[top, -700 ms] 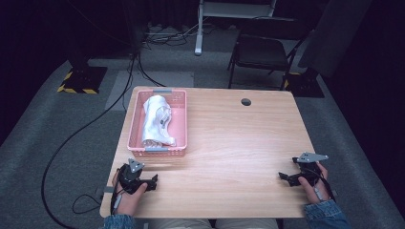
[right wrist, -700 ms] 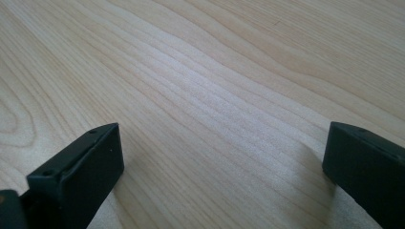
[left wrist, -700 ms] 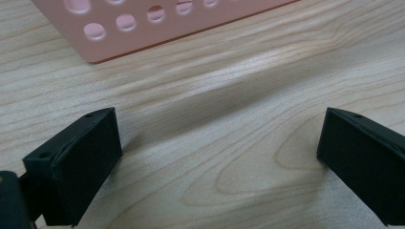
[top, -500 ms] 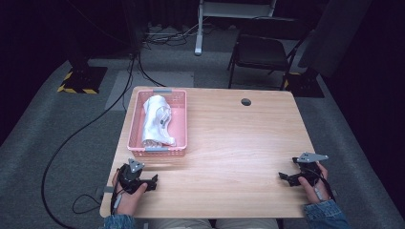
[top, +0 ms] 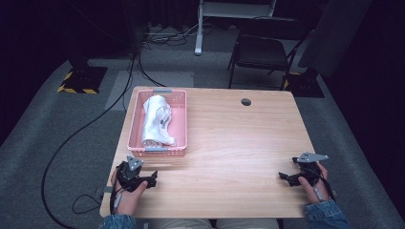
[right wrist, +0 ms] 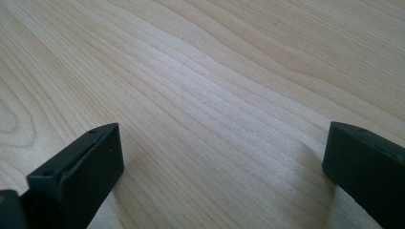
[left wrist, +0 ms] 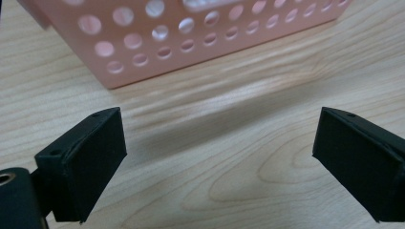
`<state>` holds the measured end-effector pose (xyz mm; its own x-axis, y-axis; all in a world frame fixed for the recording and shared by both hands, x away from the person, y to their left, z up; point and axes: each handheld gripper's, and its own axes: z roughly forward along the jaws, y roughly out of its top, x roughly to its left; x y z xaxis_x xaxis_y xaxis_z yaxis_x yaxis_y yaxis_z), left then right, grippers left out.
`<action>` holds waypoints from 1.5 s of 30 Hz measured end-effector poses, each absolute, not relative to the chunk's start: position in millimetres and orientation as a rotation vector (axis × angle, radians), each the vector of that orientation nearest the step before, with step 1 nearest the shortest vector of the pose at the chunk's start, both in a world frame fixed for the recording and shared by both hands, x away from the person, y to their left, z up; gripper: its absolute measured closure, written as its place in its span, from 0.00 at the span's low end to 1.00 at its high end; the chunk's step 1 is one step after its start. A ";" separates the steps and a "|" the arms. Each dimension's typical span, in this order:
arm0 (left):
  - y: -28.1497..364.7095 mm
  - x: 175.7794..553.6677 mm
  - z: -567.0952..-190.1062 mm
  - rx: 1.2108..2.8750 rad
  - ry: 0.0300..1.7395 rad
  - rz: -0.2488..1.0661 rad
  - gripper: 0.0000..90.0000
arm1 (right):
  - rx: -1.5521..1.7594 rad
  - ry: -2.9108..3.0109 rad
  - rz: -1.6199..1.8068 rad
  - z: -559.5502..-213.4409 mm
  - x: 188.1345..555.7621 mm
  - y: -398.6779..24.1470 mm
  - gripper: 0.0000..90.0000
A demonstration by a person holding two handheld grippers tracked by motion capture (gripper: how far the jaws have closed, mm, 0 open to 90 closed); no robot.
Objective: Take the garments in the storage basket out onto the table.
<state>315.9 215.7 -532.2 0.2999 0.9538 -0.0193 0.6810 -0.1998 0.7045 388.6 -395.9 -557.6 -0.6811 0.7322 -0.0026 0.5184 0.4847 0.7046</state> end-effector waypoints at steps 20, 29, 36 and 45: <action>209.1 328.3 -475.4 1.918 1.427 0.683 0.05 | 1.058 2.431 1.000 -557.6 388.6 -395.9 0.00; 208.7 335.5 -462.4 1.908 1.421 0.689 0.05 | 1.059 2.430 0.999 -557.6 388.8 -395.4 0.00; 208.9 341.8 -453.1 1.900 1.423 0.698 0.06 | 1.059 2.430 0.998 -557.6 388.8 -395.3 0.00; 208.2 350.9 -444.2 1.892 1.427 0.699 0.06 | 1.059 2.430 0.998 -557.6 388.8 -395.2 0.00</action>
